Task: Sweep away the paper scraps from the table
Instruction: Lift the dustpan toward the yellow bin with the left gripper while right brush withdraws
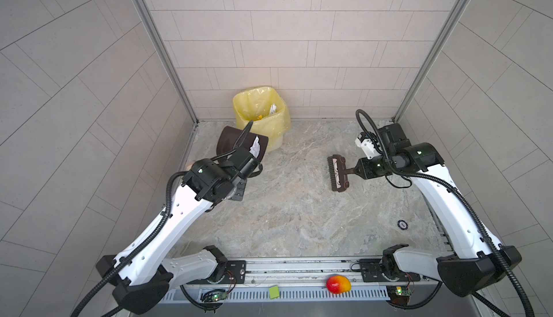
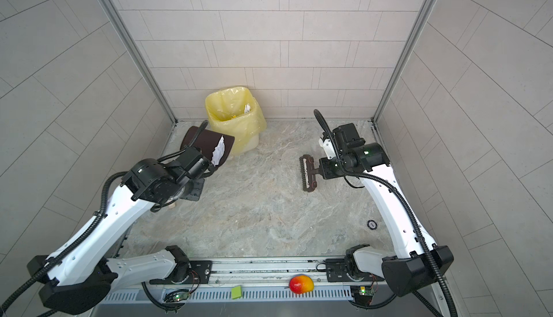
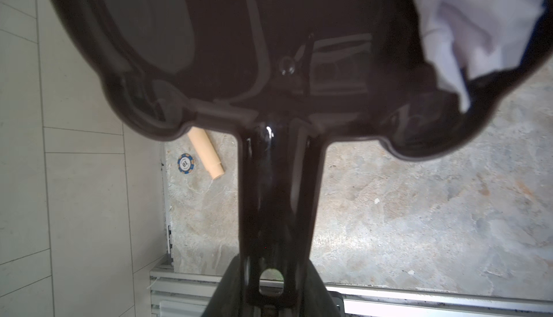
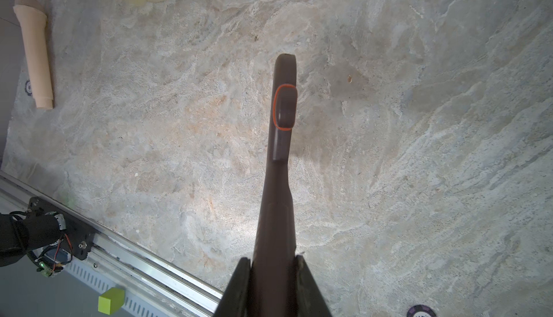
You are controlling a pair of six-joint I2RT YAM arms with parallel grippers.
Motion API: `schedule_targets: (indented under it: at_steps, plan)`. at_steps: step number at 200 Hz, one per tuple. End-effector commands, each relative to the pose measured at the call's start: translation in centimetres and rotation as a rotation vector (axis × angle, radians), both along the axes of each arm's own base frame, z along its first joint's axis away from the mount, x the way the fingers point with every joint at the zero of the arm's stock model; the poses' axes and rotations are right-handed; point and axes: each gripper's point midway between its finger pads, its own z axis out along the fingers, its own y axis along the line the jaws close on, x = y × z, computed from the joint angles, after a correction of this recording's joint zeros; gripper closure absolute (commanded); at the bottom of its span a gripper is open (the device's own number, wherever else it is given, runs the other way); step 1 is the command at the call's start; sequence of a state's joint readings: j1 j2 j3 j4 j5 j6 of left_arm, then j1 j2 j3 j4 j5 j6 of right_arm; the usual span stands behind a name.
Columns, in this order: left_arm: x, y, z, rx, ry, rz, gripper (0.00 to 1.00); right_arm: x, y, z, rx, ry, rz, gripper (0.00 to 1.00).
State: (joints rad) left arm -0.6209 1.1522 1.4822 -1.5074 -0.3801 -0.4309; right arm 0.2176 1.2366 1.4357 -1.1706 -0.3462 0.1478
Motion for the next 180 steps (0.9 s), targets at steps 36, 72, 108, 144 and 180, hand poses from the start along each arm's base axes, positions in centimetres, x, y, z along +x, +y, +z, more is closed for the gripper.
schedule_targets:
  at_steps: [36,72,108,144,180]
  plan:
    - [0.9,4.4,2.4,0.014,-0.005,0.085,1.00,-1.0,-0.4,0.8,0.062,-0.026,-0.001,1.00]
    - [2.3,5.8,2.5,0.019,0.014,0.112,1.00,-1.6,-1.1,0.7,0.067,-0.019,-0.014,1.00]
    - [5.4,6.3,3.5,0.002,-0.030,0.143,1.00,-1.9,-1.1,0.3,0.076,-0.006,-0.015,1.00]
    - [8.9,6.7,4.7,-0.022,-0.058,0.139,1.00,-2.2,-1.4,0.4,0.076,-0.004,-0.022,1.00]
    - [12.1,6.8,5.1,0.032,-0.031,0.115,1.00,-2.4,-1.3,0.4,0.087,0.007,-0.026,1.00]
